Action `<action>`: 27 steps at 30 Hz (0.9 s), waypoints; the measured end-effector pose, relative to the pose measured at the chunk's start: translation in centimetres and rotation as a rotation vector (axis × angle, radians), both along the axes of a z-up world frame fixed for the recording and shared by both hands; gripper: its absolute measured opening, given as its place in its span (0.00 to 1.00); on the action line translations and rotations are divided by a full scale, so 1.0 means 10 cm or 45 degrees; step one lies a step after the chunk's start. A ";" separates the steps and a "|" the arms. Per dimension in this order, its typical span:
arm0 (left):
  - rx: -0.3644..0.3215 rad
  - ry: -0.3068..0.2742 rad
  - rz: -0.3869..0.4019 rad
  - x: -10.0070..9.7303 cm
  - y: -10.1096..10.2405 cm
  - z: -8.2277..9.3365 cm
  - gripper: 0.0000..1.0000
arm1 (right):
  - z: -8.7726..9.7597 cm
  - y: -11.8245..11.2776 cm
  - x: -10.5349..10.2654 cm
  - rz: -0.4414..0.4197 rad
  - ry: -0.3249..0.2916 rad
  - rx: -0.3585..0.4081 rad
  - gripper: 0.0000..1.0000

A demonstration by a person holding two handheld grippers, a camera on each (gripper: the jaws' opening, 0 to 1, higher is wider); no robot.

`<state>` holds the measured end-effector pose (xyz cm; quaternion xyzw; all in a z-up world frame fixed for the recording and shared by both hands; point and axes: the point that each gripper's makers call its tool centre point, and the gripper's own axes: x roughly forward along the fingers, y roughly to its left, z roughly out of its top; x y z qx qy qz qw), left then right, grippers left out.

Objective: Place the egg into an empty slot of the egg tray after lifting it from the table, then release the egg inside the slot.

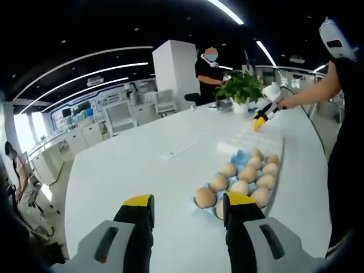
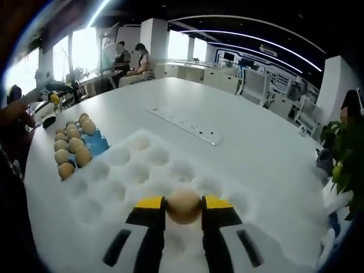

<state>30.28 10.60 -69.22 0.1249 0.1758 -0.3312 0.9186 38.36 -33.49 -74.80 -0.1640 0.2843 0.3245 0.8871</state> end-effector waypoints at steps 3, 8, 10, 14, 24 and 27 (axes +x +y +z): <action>-0.002 -0.004 -0.001 0.00 -0.01 0.00 0.49 | 0.08 0.09 -0.02 0.022 -0.022 0.033 0.24; -0.003 -0.009 0.001 0.00 -0.01 0.02 0.49 | 0.13 0.18 -0.02 0.052 -0.043 0.043 0.24; -0.004 -0.009 -0.002 0.00 -0.01 0.02 0.49 | 0.13 0.19 -0.02 0.055 -0.040 0.047 0.24; -0.004 -0.011 -0.001 0.00 -0.01 0.02 0.49 | 0.12 0.25 -0.05 0.084 -0.044 0.034 0.24; -0.003 -0.008 -0.004 0.00 -0.02 0.01 0.49 | 0.13 0.47 -0.10 0.161 -0.054 0.061 0.24; -0.004 -0.008 -0.004 -0.01 -0.02 0.01 0.49 | 0.15 0.55 -0.11 0.181 -0.060 0.075 0.25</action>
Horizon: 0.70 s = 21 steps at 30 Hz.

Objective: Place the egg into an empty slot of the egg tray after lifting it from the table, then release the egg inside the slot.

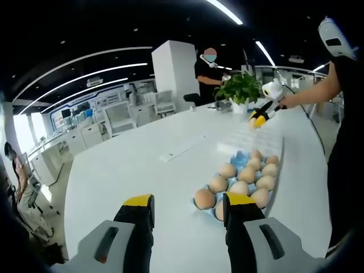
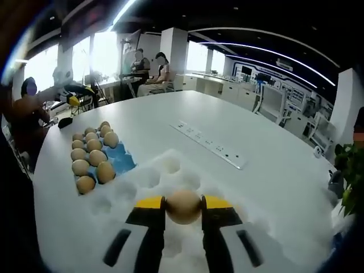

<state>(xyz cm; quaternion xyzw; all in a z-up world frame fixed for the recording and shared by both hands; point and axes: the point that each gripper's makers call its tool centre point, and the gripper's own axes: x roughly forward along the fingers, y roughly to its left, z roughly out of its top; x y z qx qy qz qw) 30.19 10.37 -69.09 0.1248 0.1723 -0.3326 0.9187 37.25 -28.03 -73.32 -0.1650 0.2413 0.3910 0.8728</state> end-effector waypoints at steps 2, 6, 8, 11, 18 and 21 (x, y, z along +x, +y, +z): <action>0.003 -0.002 0.003 0.00 0.01 0.00 0.49 | 0.00 0.06 -0.01 0.012 0.004 0.006 0.25; 0.004 0.000 0.003 0.00 0.01 0.00 0.49 | 0.01 0.22 -0.05 0.066 -0.008 0.013 0.25; 0.003 0.000 0.004 0.00 0.01 0.00 0.49 | 0.00 0.28 -0.06 0.085 -0.005 0.012 0.25; 0.003 -0.001 0.004 0.00 0.01 0.00 0.49 | 0.00 0.35 -0.06 0.101 0.001 0.028 0.25; 0.007 0.003 0.002 -0.01 0.02 0.00 0.48 | 0.03 0.49 -0.07 0.136 -0.009 0.056 0.25; 0.003 0.003 0.003 0.00 0.02 0.00 0.48 | 0.03 0.56 -0.07 0.151 -0.013 0.066 0.25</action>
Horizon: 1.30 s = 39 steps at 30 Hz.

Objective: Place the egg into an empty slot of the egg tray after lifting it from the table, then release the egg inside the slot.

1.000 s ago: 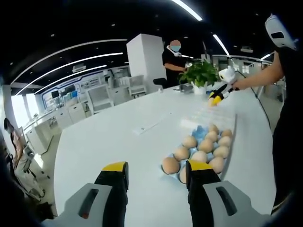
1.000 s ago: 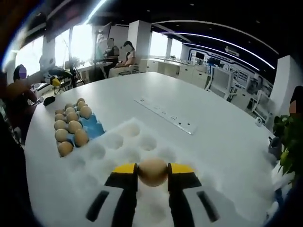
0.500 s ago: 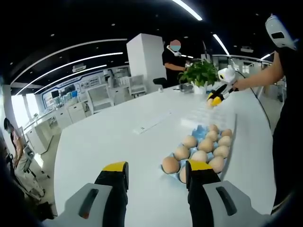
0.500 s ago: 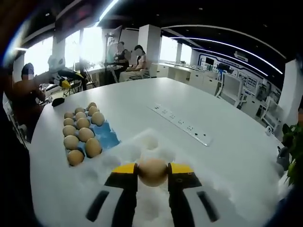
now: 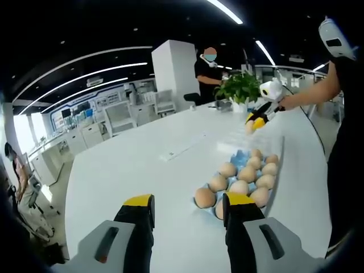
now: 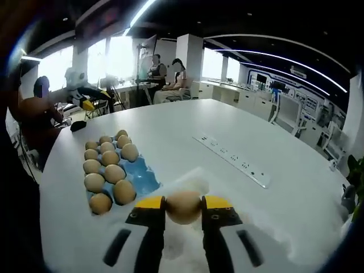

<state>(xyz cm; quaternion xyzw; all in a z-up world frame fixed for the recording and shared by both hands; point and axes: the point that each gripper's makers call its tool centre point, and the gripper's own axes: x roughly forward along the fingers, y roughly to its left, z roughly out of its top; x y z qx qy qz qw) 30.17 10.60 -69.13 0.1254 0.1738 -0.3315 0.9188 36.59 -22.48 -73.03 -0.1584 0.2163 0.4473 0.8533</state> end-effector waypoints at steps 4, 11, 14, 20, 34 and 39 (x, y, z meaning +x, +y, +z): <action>0.000 -0.003 0.002 0.00 0.00 0.01 0.48 | 0.02 0.10 0.02 0.021 0.002 0.027 0.25; 0.005 -0.001 0.001 0.00 0.01 0.01 0.48 | 0.02 0.29 -0.02 0.057 0.003 0.043 0.25; 0.006 0.002 0.001 0.01 0.01 0.00 0.48 | 0.03 0.37 -0.02 0.065 0.004 0.058 0.25; 0.004 0.001 -0.006 0.01 -0.01 0.00 0.48 | 0.04 0.56 -0.05 0.113 0.009 0.078 0.25; 0.001 0.000 -0.002 0.01 -0.01 0.00 0.48 | -0.02 0.93 -0.12 0.226 0.027 0.087 0.25; 0.002 0.000 -0.003 0.01 0.00 -0.01 0.48 | -0.06 1.03 -0.16 0.260 0.029 0.073 0.25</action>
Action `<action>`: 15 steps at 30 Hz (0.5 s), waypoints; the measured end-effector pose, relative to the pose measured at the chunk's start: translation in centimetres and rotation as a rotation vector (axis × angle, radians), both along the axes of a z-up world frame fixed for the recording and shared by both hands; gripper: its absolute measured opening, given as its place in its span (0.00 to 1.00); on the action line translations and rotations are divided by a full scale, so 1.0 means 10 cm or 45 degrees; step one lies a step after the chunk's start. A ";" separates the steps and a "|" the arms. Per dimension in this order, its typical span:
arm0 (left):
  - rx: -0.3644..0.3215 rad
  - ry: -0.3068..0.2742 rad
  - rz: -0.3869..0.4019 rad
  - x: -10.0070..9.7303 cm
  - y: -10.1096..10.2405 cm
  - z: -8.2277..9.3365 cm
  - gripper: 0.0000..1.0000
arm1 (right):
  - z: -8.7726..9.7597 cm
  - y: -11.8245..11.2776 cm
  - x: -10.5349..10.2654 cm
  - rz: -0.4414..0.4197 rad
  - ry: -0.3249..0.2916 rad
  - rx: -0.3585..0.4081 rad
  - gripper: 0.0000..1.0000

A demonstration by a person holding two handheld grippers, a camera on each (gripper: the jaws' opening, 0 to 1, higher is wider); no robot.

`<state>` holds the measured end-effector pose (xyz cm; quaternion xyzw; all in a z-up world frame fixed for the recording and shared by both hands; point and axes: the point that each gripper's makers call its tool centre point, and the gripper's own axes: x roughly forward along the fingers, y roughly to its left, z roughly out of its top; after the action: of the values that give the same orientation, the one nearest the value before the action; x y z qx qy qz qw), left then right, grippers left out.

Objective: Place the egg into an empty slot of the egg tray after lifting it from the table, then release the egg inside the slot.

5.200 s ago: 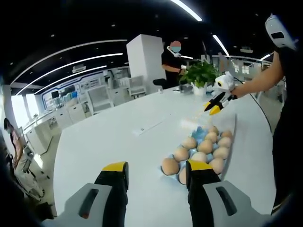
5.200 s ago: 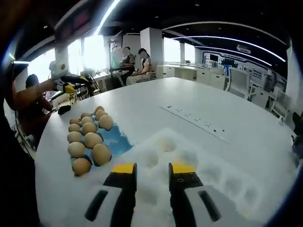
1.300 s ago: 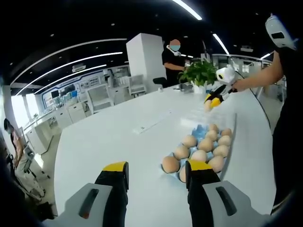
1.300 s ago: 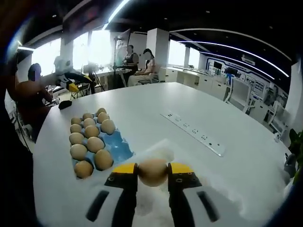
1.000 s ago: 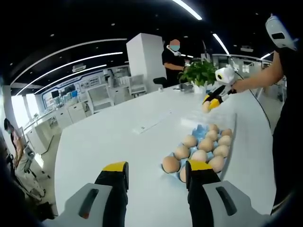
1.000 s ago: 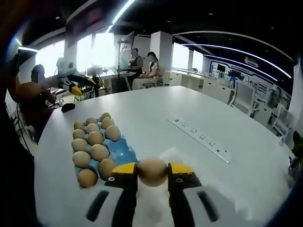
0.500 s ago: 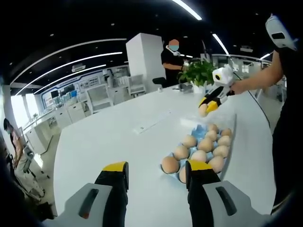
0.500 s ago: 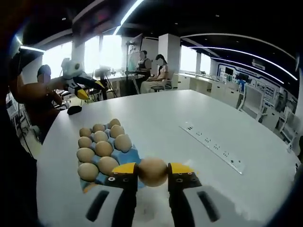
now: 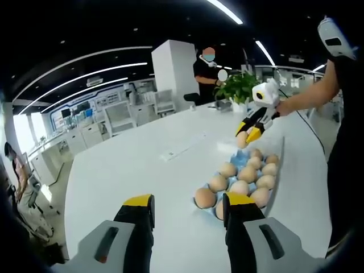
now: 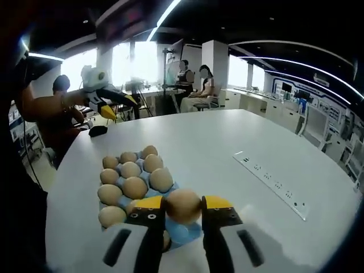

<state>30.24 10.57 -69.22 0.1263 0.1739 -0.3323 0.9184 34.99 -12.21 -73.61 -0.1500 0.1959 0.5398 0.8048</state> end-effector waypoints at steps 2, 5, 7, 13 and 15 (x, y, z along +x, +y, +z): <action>-0.003 0.002 -0.001 0.00 -0.01 0.00 0.48 | -0.02 0.04 -0.01 0.010 0.006 0.002 0.25; -0.002 0.001 -0.004 -0.01 -0.01 0.00 0.48 | -0.04 0.09 -0.02 0.026 0.005 -0.004 0.25; -0.004 0.000 -0.001 -0.01 -0.01 0.00 0.48 | -0.04 0.13 -0.03 0.032 0.013 0.005 0.25; -0.003 -0.002 0.005 -0.01 0.00 0.00 0.49 | -0.09 0.17 -0.03 0.048 0.019 -0.007 0.25; -0.002 -0.001 0.006 -0.01 0.00 0.00 0.49 | -0.11 0.18 -0.03 0.051 0.023 -0.010 0.25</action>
<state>30.10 10.60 -69.19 0.1254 0.1735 -0.3301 0.9193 34.73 -10.39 -74.69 -0.1522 0.2023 0.5563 0.7915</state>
